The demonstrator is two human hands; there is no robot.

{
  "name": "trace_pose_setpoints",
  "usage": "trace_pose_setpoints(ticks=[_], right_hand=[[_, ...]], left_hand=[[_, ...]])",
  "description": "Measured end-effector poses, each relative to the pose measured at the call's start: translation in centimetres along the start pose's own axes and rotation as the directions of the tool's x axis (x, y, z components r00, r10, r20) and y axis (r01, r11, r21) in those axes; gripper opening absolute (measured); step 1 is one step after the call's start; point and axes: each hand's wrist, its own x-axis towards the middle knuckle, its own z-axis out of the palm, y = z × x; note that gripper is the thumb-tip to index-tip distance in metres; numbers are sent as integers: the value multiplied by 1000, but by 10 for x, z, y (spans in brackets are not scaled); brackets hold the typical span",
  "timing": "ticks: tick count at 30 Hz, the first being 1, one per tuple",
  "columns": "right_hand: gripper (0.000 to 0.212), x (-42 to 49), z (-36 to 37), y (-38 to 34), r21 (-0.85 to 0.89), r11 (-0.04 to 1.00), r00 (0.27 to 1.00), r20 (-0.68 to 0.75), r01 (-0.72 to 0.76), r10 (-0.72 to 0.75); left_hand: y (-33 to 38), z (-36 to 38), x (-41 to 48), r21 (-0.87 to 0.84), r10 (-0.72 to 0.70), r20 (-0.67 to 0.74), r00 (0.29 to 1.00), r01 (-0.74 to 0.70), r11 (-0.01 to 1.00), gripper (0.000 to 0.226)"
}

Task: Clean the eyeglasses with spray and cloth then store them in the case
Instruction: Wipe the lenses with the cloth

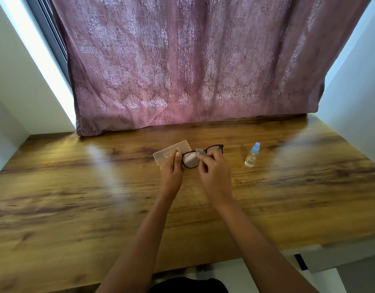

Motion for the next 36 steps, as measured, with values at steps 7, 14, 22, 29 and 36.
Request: trace_pose_setpoints(ticks=[7,14,22,29,36], right_hand=[[26,-10,12,-12,21,991,987,84,133,-134],[30,-22,8,0,28,998,993,102,51,-54],[21,3,11,-13,58,998,999,-32,20,-18],[23,-19,18,-15,55,992,988,102,113,-118],[21,-4,2,-3,33,999,1000,-15,16,-15]], left_hand=[[8,1,-2,36,61,2,998,-61,997,26],[1,-1,3,-47,-15,-44,999,13,999,31],[4,-1,0,-1,-7,-32,999,7,1000,32],[5,-3,-5,-49,-22,-27,999,21,999,28],[4,-4,2,-26,-20,-15,1000,20,999,34]])
